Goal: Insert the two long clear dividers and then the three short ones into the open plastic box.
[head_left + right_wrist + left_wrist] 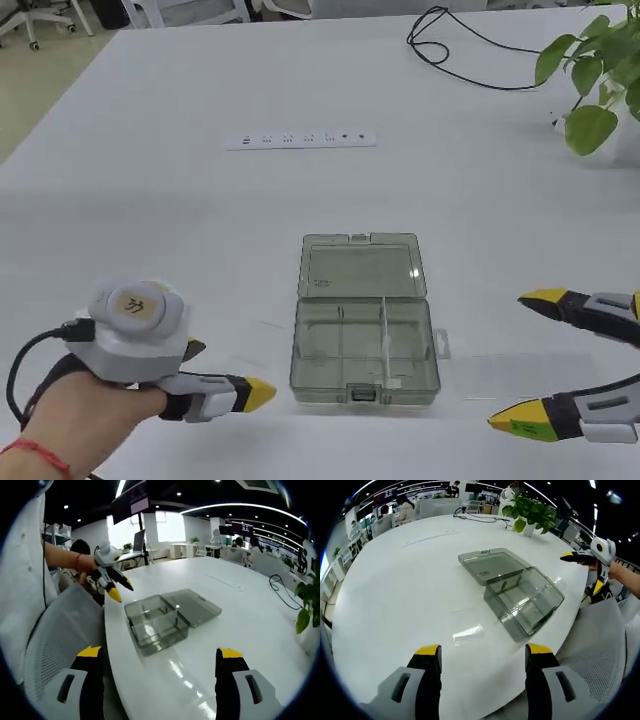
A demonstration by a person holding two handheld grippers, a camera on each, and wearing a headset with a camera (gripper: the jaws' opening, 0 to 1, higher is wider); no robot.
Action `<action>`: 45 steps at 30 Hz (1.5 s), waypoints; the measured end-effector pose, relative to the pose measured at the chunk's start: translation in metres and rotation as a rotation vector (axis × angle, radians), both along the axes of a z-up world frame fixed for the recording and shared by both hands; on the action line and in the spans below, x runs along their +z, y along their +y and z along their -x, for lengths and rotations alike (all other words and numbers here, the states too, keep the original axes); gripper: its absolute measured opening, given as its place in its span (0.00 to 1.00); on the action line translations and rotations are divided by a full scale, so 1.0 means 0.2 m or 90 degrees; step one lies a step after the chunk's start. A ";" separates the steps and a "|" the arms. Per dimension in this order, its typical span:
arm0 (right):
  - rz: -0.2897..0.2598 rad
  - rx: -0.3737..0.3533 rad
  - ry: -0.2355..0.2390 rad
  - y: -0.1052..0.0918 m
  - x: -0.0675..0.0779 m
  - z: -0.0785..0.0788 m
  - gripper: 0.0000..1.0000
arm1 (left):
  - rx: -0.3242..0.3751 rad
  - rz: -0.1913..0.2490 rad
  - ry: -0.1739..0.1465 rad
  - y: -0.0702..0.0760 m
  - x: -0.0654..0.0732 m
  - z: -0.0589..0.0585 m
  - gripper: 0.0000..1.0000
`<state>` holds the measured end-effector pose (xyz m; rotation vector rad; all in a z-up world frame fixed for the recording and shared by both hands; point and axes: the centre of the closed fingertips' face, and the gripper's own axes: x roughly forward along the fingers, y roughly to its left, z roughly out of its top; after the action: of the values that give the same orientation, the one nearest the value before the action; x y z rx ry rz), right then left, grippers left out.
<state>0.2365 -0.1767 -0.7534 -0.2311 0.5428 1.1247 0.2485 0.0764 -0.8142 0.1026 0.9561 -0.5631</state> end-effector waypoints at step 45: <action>-0.021 -0.021 0.001 0.01 0.00 0.00 0.91 | -0.061 -0.167 0.079 0.09 -0.19 -0.03 0.33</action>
<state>0.2375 -0.1748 -0.7525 -0.1920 0.5268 1.1010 0.2540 0.0949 -0.8523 0.3540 1.1476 -0.5344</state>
